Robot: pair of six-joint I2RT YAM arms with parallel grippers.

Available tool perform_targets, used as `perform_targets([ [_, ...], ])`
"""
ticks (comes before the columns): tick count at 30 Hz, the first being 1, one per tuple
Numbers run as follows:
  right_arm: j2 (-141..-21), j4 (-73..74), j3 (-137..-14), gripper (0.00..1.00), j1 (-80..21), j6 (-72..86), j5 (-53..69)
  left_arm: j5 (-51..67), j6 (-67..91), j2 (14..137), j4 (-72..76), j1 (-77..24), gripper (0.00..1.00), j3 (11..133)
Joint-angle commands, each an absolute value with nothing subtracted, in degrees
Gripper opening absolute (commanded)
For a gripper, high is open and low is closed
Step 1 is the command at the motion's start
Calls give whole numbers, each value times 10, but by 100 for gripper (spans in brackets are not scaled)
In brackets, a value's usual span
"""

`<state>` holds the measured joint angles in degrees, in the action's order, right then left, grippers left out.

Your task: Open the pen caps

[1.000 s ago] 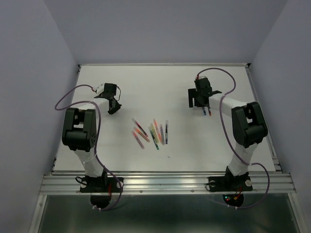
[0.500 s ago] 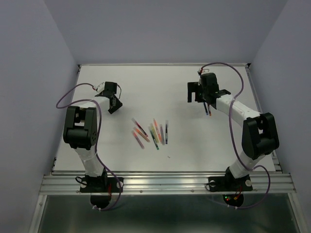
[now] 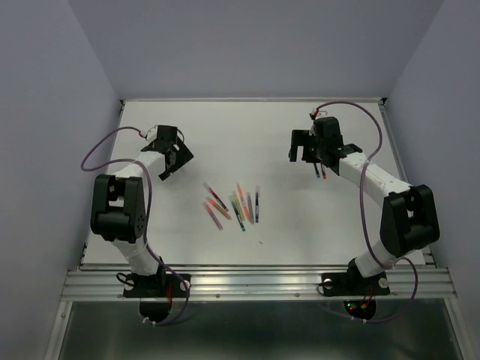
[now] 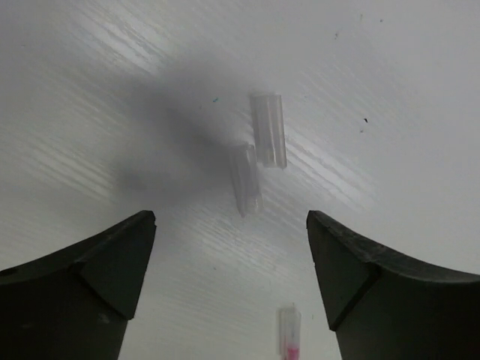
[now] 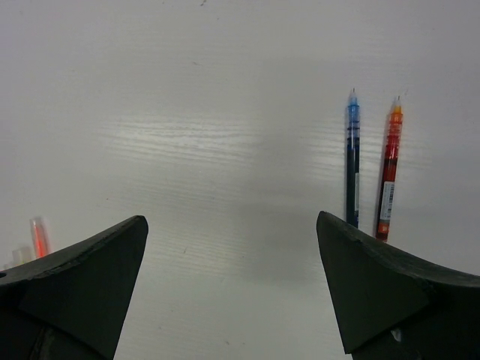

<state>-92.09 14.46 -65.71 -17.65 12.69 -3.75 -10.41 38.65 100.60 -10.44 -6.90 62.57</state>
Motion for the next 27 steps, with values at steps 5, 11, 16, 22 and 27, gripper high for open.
perform_targets([
  [5, -889, 109, -659, 100, -174, 231, -6, -93, 364, 789, -85, -70, 99, 586],
  [11, -904, 106, -690, 100, -174, 236, 73, -84, 345, 650, -54, -71, 99, 544],
  [16, -902, 141, -687, 100, -258, 230, -7, -62, 344, 606, -53, -71, 99, 528],
  [22, -960, 259, -720, 100, -372, 281, -210, -78, 344, 573, -59, -71, 99, 518],
  [27, -1010, 321, -746, 100, -449, 338, -282, -88, 341, 568, -65, -71, 99, 511],
])
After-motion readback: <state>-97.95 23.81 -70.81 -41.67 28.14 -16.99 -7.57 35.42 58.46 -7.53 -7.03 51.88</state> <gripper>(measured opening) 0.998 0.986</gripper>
